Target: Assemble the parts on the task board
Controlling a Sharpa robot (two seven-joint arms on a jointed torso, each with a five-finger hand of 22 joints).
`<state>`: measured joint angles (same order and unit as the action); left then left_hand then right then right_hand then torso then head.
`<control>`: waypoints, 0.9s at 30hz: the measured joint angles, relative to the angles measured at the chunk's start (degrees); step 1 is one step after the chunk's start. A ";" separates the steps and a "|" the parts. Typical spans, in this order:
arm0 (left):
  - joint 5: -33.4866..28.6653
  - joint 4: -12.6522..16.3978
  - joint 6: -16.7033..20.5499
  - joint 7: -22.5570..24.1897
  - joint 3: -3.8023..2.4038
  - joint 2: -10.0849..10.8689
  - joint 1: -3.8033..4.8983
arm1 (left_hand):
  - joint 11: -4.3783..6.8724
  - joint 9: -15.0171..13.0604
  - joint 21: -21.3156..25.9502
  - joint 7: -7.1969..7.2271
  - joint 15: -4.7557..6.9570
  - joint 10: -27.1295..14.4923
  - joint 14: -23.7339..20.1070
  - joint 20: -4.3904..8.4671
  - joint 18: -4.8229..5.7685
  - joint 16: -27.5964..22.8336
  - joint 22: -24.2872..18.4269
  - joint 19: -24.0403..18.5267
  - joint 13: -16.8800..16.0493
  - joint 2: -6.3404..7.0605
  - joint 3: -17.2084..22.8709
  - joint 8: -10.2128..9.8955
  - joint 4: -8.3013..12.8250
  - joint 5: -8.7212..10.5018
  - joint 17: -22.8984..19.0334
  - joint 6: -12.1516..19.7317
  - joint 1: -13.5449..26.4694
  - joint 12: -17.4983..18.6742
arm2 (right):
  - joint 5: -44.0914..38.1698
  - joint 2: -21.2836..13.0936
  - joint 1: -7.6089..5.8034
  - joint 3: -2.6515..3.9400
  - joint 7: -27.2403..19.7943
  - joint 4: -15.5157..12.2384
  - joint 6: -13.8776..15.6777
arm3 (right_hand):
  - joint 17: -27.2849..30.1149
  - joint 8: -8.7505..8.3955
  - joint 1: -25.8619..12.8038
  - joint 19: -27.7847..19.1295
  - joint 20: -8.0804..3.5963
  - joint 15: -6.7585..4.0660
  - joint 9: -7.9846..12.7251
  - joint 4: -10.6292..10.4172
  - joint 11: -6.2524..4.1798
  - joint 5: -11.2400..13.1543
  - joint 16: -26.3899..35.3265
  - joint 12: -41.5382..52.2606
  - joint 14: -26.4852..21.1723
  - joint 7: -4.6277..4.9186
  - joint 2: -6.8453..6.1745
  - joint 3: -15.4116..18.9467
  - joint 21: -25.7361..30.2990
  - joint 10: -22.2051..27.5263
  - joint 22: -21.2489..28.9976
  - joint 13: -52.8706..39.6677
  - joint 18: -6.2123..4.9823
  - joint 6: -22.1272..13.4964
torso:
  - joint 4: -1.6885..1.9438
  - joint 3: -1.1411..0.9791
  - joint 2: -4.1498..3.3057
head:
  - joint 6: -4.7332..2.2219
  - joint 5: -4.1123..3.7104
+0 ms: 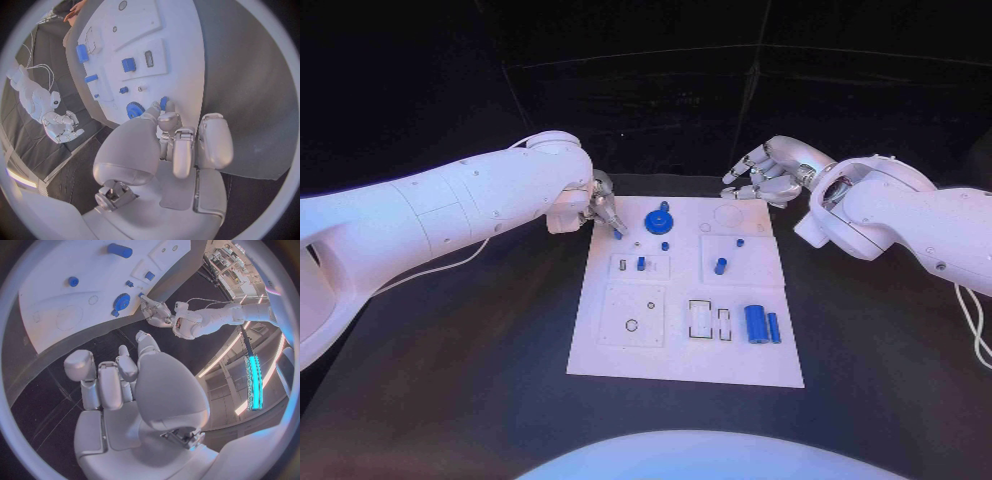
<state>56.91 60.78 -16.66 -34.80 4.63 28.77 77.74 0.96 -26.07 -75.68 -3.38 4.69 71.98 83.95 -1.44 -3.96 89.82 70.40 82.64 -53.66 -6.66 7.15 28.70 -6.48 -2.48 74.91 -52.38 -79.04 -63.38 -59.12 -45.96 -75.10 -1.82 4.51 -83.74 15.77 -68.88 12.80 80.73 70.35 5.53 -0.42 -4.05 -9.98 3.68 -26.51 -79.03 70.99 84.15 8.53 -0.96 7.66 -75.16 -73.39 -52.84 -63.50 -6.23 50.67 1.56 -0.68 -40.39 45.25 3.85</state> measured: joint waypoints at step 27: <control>-3.86 15.33 10.18 4.38 0.18 10.85 -1.76 | 0.08 0.21 0.35 -0.29 0.00 1.44 0.00 -0.21 0.00 0.00 0.71 0.21 2.91 8.62 29.56 6.60 4.74 -3.08 0.00 -0.17 18.16 0.82 | 0.01 -0.33 0.00 0.00 -0.03 0.13 -0.05 | -0.05 0.00 0.00 0.00 0.00 0.00 0.00 -0.17 0.00 -0.79 0.00 0.00 0.00 0.00 0.00 -0.17 0.00 0.00 0.00 -0.04 0.00 0.00 | 0.26 -0.01 0.18 | -0.03 0.31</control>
<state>53.05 76.11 -6.48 -30.42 4.81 39.63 75.98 1.04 -25.86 -75.33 -3.67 4.69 73.43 83.95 -1.64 -3.96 89.82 71.11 82.84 -50.75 1.96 36.71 35.30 -1.74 -5.55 74.91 -52.55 -60.88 -62.56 -59.11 -46.29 -75.09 -1.82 4.48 -83.61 15.72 -68.93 12.80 80.73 70.35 5.53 -0.42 -4.05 -10.15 3.68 -27.29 -79.03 70.99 84.15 8.53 -0.96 7.49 -75.16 -73.39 -52.84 -63.54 -6.23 50.67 1.82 -0.69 -40.22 45.22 4.16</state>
